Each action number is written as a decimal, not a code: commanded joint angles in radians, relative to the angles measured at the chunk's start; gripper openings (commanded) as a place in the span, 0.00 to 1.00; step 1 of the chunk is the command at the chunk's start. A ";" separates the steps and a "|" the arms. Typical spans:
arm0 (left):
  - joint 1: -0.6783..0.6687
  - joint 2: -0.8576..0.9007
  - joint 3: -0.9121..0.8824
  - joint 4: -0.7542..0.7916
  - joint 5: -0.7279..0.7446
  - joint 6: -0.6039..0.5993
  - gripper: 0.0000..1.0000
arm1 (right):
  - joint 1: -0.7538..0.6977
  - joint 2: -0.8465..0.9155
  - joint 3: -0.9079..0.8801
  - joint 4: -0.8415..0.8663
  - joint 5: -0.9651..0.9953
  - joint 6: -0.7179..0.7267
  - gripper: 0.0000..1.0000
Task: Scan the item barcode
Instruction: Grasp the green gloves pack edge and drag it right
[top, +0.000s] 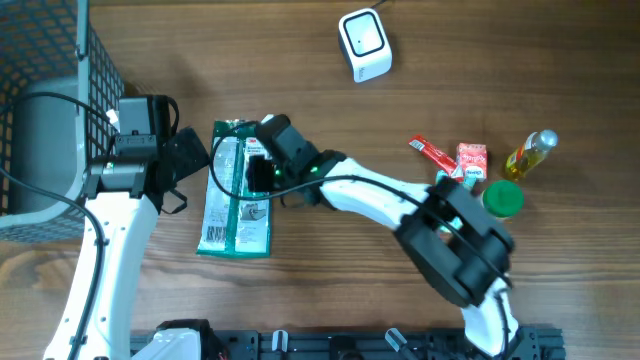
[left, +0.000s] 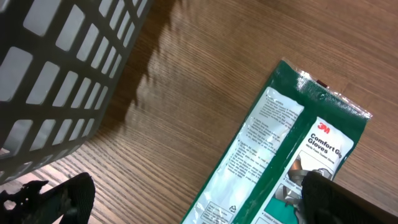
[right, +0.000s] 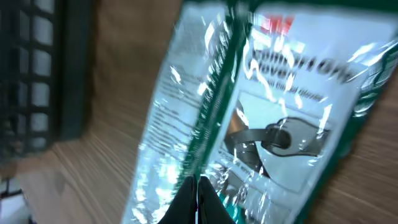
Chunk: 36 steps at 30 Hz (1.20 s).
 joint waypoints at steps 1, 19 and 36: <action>0.004 0.000 0.009 0.003 -0.013 -0.010 1.00 | 0.014 0.057 -0.007 0.009 -0.094 -0.058 0.04; 0.004 0.000 0.009 0.003 -0.013 -0.010 1.00 | -0.027 -0.098 -0.006 -0.629 0.208 0.028 0.04; 0.004 0.000 0.009 0.003 -0.013 -0.010 1.00 | -0.079 -0.294 0.000 -0.604 0.152 -0.032 0.48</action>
